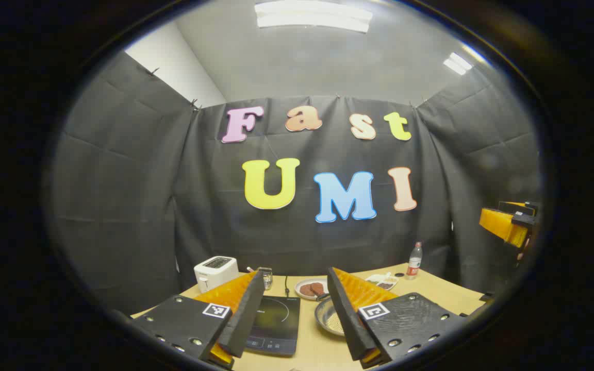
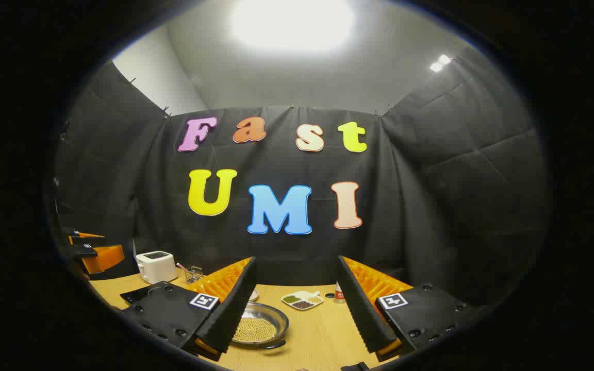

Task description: First push the handle of the pot to place it horizontally, then grasp the pot with both hands and set it on the induction cooktop.

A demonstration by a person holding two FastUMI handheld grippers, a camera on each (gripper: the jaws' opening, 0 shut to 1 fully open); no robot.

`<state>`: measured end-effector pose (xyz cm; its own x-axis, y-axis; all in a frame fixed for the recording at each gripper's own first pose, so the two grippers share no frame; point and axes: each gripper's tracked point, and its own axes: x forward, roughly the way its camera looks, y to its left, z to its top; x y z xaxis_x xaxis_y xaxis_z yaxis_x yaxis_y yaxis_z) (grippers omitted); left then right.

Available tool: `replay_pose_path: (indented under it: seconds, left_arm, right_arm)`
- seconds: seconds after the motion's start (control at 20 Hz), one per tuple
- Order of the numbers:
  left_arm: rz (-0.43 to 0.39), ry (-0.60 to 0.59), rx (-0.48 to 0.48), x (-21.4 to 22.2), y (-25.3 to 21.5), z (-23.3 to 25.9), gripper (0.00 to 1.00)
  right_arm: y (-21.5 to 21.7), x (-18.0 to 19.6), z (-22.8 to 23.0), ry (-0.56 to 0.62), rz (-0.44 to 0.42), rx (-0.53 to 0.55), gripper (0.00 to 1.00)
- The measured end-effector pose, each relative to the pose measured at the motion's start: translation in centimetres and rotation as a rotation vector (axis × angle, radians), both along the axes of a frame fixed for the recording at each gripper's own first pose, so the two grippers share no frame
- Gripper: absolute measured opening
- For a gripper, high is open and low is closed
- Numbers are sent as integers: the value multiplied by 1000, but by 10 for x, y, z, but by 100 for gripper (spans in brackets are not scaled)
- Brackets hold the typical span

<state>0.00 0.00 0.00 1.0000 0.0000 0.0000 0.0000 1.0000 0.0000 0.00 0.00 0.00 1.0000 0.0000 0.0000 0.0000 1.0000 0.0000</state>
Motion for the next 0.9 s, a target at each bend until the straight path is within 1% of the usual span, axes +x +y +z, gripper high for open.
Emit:
replay_pose_path:
  seconds: [0.05, 0.1, 0.15, 0.2, 0.5, 0.55, 0.6, 0.65, 0.7, 0.75, 0.9]
  left_arm:
    - [2, -1, 4, 0, 0, 0, 75]
    - [1, -2, 6, -1, -1, 1, 72]
    - [2, -3, 7, -3, -1, 1, 75]
    - [4, -3, 5, -3, 0, 2, 72]
    - [25, -7, -4, -11, 10, 3, 72]
    - [29, -11, -4, -14, 12, 4, 75]
    - [32, -11, -2, -14, 13, 6, 72]
    - [33, -13, 0, -15, 13, 5, 72]
    - [34, -16, 1, -15, 14, 6, 75]
    - [34, -19, 4, -16, 14, 7, 72]
    - [31, -27, 9, -17, 15, 9, 72]
  right_arm:
    - [0, -1, 0, 0, 2, -2, 96]
    - [1, -1, -1, 0, 4, -1, 96]
    - [1, -1, -1, 1, 5, -1, 96]
    - [0, -1, 0, 1, 3, -2, 96]
    - [1, -5, -6, 17, 4, 0, 96]
    - [0, -7, -6, 21, 3, 1, 96]
    - [1, -6, -8, 26, 3, 4, 97]
    - [1, -7, -8, 29, 5, 7, 97]
    - [2, -7, -8, 31, 5, 10, 96]
    - [2, -7, -8, 33, 6, 11, 96]
    - [4, -6, -11, 41, 7, 13, 96]
